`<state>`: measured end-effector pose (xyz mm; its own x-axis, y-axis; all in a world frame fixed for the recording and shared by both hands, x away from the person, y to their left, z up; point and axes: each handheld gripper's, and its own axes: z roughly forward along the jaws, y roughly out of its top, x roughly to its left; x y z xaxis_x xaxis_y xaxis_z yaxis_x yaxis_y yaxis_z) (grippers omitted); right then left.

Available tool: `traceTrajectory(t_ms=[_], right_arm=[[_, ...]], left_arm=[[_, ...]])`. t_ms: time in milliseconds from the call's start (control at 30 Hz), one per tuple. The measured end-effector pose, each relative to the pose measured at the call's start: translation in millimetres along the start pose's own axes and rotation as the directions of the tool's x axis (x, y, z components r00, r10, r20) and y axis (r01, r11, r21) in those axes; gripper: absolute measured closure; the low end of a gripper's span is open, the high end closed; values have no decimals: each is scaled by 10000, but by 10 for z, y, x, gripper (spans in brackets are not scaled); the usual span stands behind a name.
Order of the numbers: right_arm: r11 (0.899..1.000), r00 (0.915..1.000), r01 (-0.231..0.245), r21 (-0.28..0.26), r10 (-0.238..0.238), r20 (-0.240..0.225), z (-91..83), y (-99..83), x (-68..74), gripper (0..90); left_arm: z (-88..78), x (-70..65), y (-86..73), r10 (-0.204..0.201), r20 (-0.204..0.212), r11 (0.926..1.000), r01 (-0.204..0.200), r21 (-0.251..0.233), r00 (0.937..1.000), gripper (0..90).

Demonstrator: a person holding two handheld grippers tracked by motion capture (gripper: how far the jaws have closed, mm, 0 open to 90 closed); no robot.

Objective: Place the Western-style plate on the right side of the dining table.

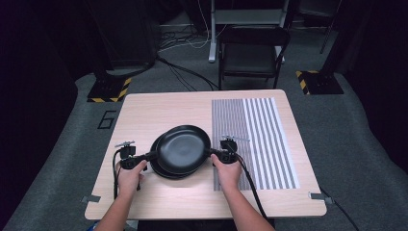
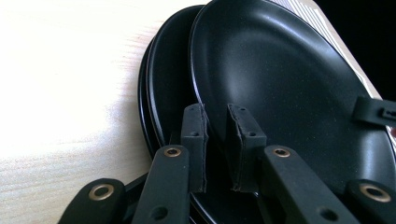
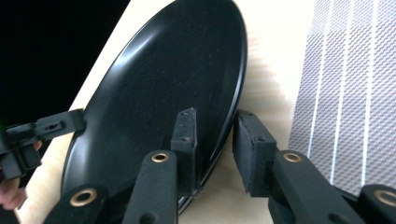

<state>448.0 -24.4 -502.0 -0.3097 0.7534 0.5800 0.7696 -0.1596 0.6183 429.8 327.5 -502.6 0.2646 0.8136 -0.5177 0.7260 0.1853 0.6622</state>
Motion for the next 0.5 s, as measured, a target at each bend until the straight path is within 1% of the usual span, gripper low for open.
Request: traceTrajectory(t_ms=[33,133,233,333,500], right_arm=[[10000,10000,3,-15,-3,-70,-12,-19,0,692],[9997,9992,-233,-26,232,-313,-37,-66,-7,684],[9999,9995,-172,-3,172,-268,-52,-71,2,686],[9998,9995,-215,9,215,-216,-56,-72,7,689],[9997,9996,-241,43,241,-115,-58,-76,22,691]], left_arm=[[1,3,-4,-28,36,10000,28,-25,10000,779],[9,12,-20,-232,144,9997,231,7,9996,767],[17,2,-30,-266,104,9996,266,24,9996,755],[19,-7,-35,-96,19,10000,96,21,10000,750],[22,-26,-55,-151,-32,9999,151,-68,9999,749]])
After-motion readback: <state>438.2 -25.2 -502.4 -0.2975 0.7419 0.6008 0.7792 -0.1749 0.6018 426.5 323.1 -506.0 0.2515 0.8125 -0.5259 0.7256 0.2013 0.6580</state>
